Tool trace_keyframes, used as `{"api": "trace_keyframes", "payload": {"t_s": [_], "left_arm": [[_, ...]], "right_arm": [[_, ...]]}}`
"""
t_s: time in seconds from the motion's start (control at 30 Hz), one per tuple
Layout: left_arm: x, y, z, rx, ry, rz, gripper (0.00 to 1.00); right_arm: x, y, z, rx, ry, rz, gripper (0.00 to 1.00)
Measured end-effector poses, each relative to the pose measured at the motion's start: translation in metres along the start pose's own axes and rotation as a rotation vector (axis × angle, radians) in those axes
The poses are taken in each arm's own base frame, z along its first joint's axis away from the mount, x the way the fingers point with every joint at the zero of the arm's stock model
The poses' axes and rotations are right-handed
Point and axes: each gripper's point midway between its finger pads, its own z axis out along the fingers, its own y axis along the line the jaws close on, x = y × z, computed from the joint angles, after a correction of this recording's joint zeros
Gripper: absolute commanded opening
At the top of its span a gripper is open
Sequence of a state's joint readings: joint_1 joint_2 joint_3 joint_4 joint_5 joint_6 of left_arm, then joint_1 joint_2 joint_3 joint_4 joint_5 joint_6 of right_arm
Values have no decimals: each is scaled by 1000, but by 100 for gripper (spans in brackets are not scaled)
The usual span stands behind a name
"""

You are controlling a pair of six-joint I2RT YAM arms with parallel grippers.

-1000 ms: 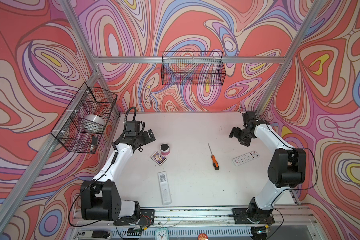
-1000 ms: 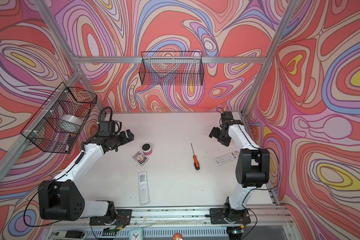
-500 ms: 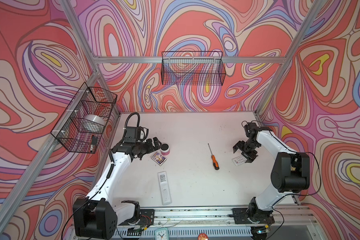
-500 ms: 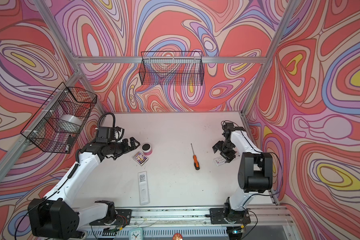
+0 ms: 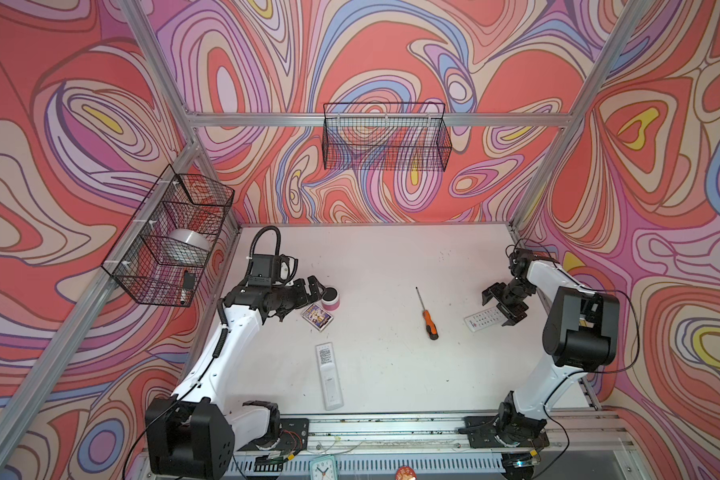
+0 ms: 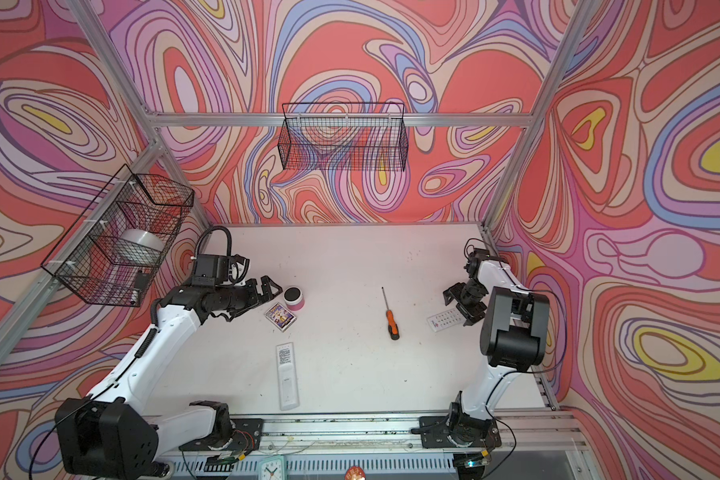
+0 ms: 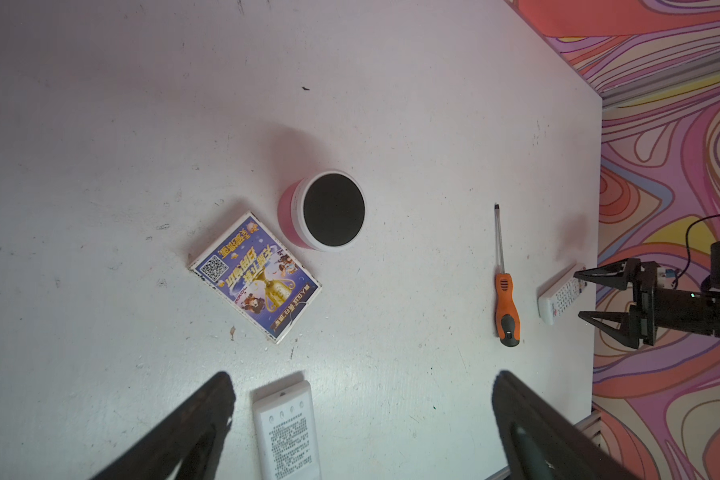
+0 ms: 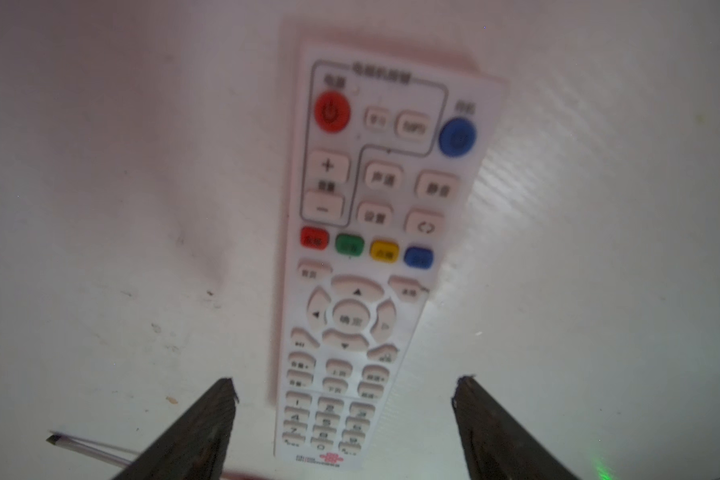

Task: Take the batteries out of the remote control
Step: 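Grasp the white remote with the right gripper and lift it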

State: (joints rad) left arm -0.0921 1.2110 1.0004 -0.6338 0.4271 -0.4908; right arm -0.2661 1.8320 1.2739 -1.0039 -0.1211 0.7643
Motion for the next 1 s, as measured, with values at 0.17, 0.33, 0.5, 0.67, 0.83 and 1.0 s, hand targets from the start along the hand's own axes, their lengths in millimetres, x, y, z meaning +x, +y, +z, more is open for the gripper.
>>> {"api": "trace_keyframes", "payload": {"t_s": [0.17,0.33,0.5,0.67,0.83,1.0], "left_arm": [[2,0,3,4,14,-7,100],[3,0,4,8,23,-22,100],[3,0,6,11,27,-45,100],[3,0,11,16,40,-73,100],[0,-7,13,54,39,-92,100],[2,-21,14,112,48,-86,100]], "right_arm": [[-11,3,9,-21,-5,12,84],[-12,6,24,-29,9,12,80],[-12,6,25,-33,7,12,71],[-10,4,25,-45,-4,10,59],[-6,6,24,-77,0,0,43],[-1,17,19,-147,16,-13,41]]}}
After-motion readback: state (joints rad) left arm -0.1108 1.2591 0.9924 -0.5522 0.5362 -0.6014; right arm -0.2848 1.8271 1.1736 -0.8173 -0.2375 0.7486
